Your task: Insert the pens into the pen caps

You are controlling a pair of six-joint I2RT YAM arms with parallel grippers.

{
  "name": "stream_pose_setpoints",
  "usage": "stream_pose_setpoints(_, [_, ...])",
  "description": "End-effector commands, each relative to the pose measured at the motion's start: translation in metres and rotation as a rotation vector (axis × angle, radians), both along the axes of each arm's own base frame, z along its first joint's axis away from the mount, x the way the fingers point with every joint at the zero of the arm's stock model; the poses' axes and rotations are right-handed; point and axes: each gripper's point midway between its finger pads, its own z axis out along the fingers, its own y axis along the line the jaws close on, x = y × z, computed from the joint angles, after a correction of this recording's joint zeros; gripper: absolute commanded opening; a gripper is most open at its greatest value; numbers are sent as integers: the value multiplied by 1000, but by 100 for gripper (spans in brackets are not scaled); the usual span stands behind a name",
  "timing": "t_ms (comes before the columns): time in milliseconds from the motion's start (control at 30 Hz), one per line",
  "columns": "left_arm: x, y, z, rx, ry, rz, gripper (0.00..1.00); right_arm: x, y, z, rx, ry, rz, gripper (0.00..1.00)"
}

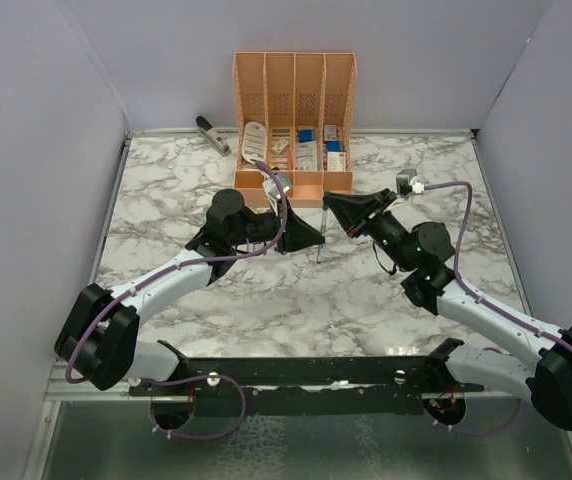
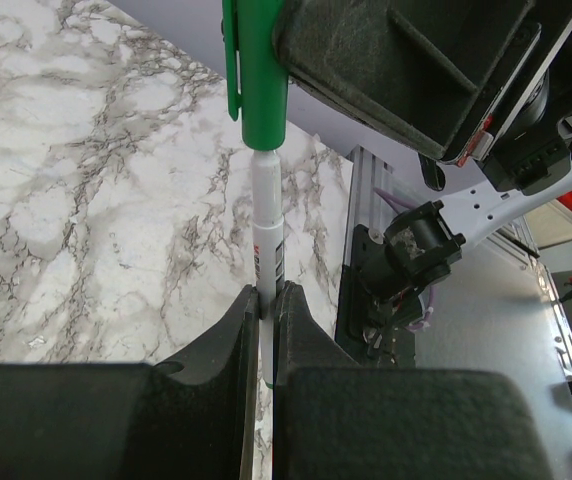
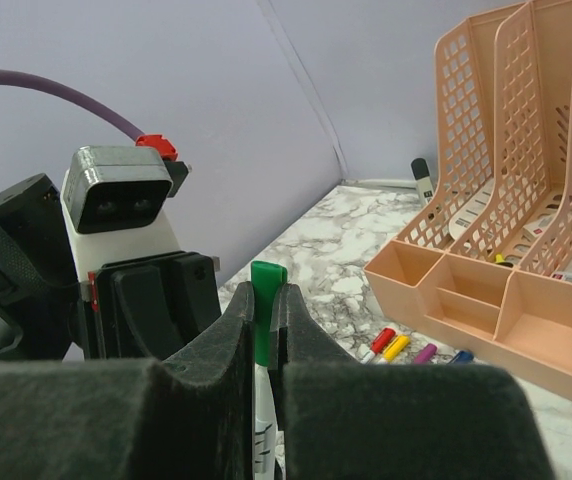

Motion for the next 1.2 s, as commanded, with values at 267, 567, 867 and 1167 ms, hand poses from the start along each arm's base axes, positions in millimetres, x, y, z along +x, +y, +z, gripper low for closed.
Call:
stream_pose_setpoints(267, [0,-1,22,-41,-69,-2,0,-4,3,4,-33,7,23,1])
stream_pose_setpoints(567, [10,1,30,-50,-95,59,0,-2,12,-21,-101,87,54,1])
stream_pose_setpoints(867, [33,7,67,-92,-202,188,0,-4,26,-57,-211,185,132,1])
stream_pose_setpoints(1167, [52,18,102,-109,-284,320,0,4,19,-83,-317,258,75,1])
